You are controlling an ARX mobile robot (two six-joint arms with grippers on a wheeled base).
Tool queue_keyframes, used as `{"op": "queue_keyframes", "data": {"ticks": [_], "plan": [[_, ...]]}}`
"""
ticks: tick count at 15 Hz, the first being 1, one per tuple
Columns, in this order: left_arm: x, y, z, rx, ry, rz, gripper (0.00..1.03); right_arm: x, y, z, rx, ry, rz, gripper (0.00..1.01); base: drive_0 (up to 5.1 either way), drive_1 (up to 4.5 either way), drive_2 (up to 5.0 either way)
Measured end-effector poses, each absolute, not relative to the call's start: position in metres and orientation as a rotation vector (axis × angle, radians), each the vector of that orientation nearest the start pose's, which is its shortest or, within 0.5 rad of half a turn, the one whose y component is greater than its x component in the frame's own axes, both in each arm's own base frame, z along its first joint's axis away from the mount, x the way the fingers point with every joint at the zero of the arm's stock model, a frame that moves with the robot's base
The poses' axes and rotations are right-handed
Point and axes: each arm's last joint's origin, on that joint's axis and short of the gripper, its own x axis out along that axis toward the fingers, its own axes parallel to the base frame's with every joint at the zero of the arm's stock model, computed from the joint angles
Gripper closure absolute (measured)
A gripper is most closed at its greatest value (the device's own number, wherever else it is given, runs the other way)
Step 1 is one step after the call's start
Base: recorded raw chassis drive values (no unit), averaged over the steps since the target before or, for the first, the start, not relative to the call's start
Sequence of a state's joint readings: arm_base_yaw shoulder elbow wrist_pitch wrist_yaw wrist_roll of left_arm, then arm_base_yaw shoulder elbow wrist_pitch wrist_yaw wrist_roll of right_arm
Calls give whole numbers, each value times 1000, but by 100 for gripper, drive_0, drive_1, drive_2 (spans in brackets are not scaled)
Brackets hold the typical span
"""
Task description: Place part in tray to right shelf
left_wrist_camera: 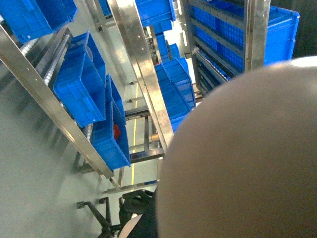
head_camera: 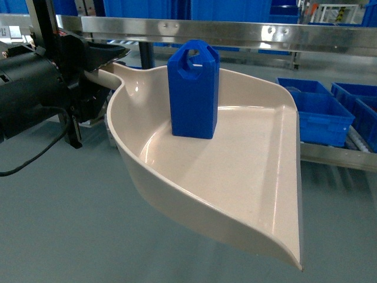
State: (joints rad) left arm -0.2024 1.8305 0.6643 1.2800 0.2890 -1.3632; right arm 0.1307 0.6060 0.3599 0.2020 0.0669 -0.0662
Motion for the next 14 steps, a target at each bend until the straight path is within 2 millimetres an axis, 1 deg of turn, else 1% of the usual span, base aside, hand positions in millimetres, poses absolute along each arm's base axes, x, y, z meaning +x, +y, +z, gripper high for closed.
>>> {"op": "queue_keyframes", "data": {"ticks": [9,14], "plan": [[326,-75,168,-1327,238,-489,90,151,18,248,-71,42,65,3,-161,-161,-161],[326,-76,168,-1327,241,-492,90,151,18,248,-71,42,65,3,-34,-34,-34]]}}
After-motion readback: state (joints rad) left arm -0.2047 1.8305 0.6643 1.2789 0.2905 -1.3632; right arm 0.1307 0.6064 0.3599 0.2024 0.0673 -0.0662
